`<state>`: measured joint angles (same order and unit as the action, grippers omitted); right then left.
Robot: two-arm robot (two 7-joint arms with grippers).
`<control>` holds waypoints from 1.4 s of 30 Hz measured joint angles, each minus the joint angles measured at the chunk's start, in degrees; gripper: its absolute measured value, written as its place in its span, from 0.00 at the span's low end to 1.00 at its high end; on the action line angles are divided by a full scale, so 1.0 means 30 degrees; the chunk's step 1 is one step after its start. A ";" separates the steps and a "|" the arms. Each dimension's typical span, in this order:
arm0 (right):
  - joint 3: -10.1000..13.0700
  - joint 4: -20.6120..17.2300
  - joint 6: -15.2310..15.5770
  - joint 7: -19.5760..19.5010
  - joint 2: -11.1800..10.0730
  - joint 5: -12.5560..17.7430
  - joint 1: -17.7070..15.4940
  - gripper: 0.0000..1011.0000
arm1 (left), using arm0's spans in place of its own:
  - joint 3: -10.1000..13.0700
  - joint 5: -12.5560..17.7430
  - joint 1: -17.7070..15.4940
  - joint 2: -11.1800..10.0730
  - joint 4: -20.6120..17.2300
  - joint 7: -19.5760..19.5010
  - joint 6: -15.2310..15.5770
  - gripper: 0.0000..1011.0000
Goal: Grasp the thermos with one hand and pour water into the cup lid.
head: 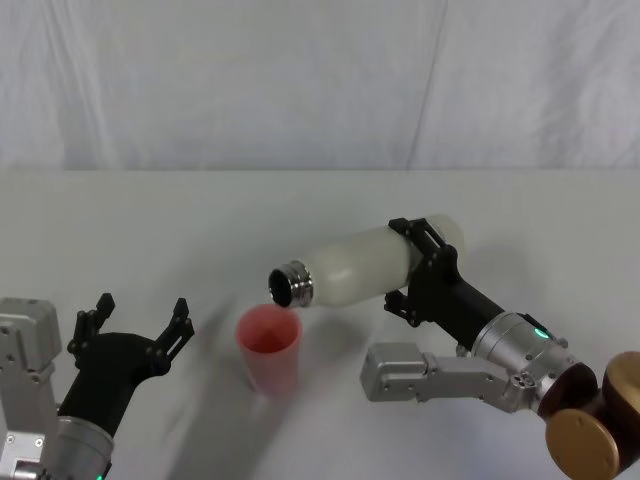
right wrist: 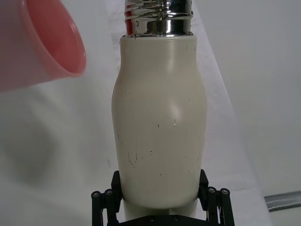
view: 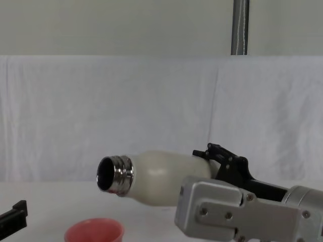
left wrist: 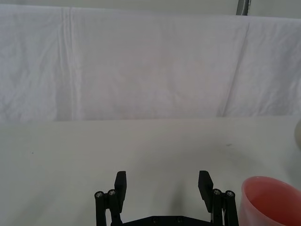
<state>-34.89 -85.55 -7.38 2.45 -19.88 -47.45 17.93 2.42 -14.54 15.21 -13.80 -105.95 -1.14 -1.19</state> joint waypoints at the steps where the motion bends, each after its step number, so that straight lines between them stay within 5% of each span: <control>1: -0.0097 0.0043 0.0017 -0.0050 -0.0052 -0.0192 0.0094 0.94 | 0.0000 0.0000 0.0000 0.0000 0.0000 0.0001 0.0000 0.99; 42: -0.1866 0.2582 -0.0125 -0.0435 0.0052 -0.1549 0.2732 0.94 | 0.0000 0.0000 0.0000 -0.0001 0.0000 0.0001 0.0000 0.99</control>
<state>-40.49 -77.81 -7.75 1.14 -19.73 -52.10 26.12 2.42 -14.55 15.21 -13.81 -105.95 -1.14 -1.19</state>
